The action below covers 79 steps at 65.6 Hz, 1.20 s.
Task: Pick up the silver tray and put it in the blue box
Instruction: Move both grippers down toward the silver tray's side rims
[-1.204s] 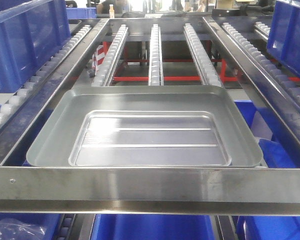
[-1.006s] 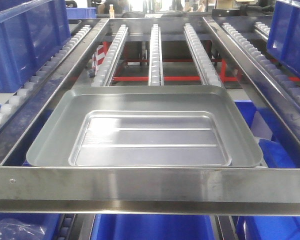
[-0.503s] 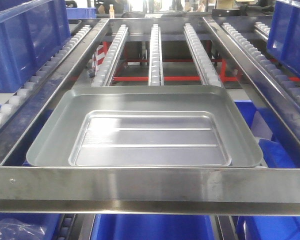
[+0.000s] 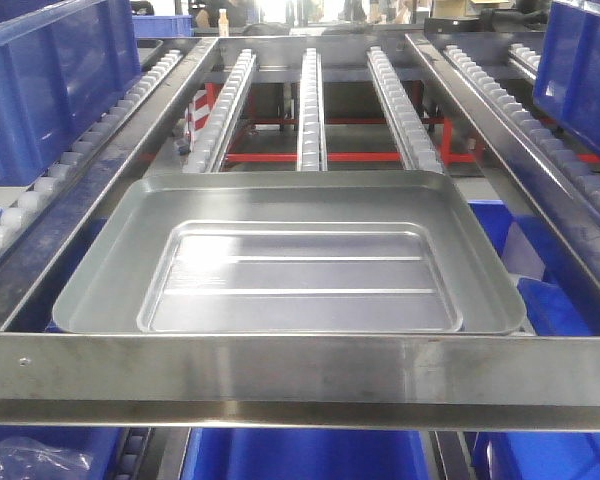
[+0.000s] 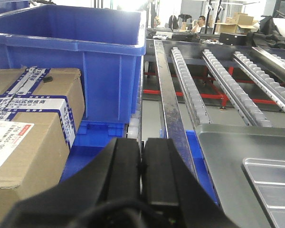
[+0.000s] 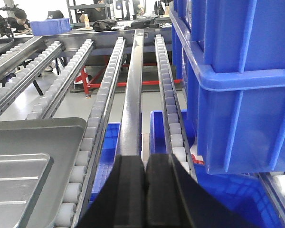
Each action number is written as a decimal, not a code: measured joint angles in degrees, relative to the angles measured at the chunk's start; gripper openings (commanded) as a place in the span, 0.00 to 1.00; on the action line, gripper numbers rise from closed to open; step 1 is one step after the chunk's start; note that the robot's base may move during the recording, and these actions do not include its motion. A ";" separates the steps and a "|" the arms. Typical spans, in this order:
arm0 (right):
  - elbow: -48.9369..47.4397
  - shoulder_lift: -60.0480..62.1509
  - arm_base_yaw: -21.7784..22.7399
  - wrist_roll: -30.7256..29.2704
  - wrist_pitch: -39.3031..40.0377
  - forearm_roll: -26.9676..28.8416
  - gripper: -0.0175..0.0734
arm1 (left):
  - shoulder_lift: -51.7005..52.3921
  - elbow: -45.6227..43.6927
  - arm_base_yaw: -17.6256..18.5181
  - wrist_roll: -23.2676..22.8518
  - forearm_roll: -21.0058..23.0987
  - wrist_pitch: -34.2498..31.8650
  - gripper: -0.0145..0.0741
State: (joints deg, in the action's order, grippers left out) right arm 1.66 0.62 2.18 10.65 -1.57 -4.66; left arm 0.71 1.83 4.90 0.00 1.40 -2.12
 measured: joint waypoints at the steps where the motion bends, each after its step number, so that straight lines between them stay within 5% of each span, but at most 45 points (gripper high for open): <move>1: 0.00 0.00 0.00 0.00 0.00 0.00 0.25 | 0.00 0.00 0.00 0.00 0.00 0.00 0.16; 27: 0.00 0.00 0.00 0.00 -0.13 0.00 0.25 | 0.00 0.00 0.00 0.00 1.08 -0.65 0.16; 42: -8.96 -4.67 0.00 0.00 -10.50 0.00 0.25 | -4.43 -10.22 0.00 0.00 1.57 12.58 0.16; 59: -26.06 -26.55 0.00 0.00 -30.58 0.00 0.25 | -25.23 -27.52 0.00 0.00 5.14 30.93 0.16; 79: -31.14 -42.01 0.00 0.00 -40.74 0.38 0.25 | -41.85 -31.75 0.00 0.00 7.21 33.57 0.16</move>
State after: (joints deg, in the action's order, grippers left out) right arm -29.48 -41.39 2.18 10.65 -42.31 -4.28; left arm -41.15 -29.92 4.90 0.00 8.61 31.46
